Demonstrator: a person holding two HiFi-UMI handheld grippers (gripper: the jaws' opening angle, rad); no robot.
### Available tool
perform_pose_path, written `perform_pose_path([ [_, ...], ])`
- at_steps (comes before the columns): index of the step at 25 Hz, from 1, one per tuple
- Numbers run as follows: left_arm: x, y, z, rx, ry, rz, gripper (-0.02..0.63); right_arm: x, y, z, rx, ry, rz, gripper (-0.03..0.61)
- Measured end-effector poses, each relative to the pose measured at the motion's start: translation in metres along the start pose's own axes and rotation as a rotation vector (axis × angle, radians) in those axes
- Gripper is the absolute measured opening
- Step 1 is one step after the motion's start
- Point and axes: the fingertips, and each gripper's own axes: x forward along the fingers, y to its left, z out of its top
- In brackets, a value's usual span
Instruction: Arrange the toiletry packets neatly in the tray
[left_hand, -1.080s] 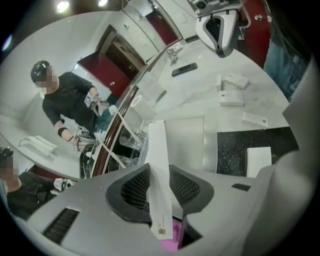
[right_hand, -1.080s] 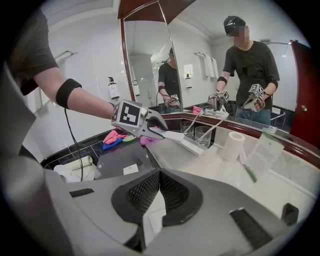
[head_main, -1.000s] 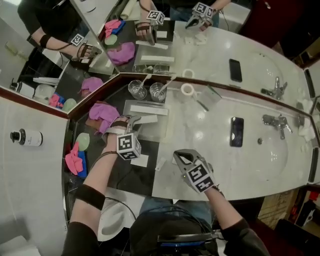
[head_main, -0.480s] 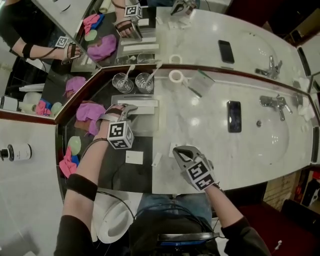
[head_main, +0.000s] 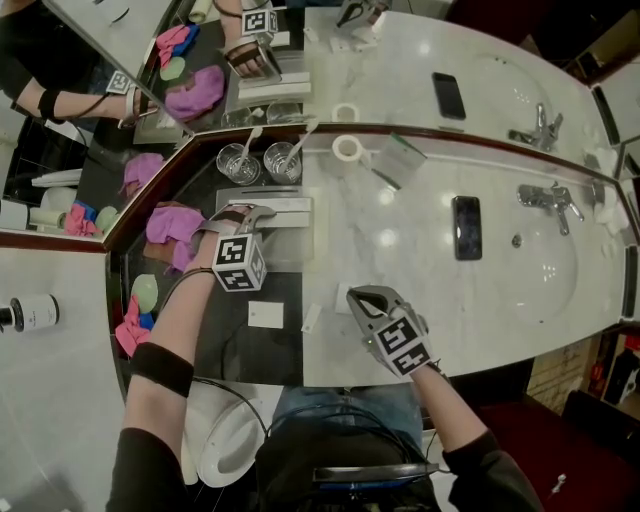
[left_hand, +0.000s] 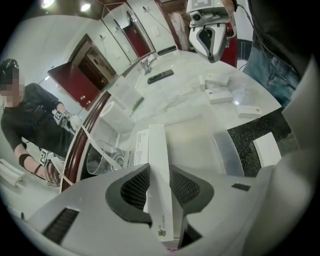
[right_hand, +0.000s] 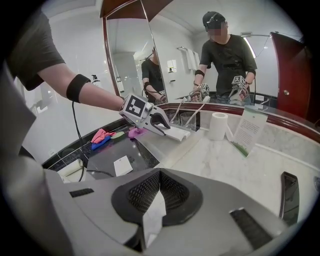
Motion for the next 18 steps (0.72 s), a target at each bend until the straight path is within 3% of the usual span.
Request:
perform_pose_path([
  [4, 0.002, 0.0, 0.0, -0.026, -0.004, -0.009, 0.13, 0.0, -0.001, -0.001, 0.004, 0.002, -0.004, 0.017],
  [6, 0.002, 0.002, 0.001, -0.062, -0.014, -0.009, 0.206, 0.0, 0.0, -0.002, 0.005, 0.002, -0.003, 0.017],
  [8, 0.002, 0.002, 0.003, -0.08, -0.021, -0.012, 0.242, 0.0, 0.0, -0.002, 0.005, 0.002, -0.002, 0.017],
  [18, -0.031, 0.006, 0.015, -0.1, -0.023, 0.039, 0.242, -0.011, -0.003, 0.004, 0.003, -0.011, -0.001, 0.017],
])
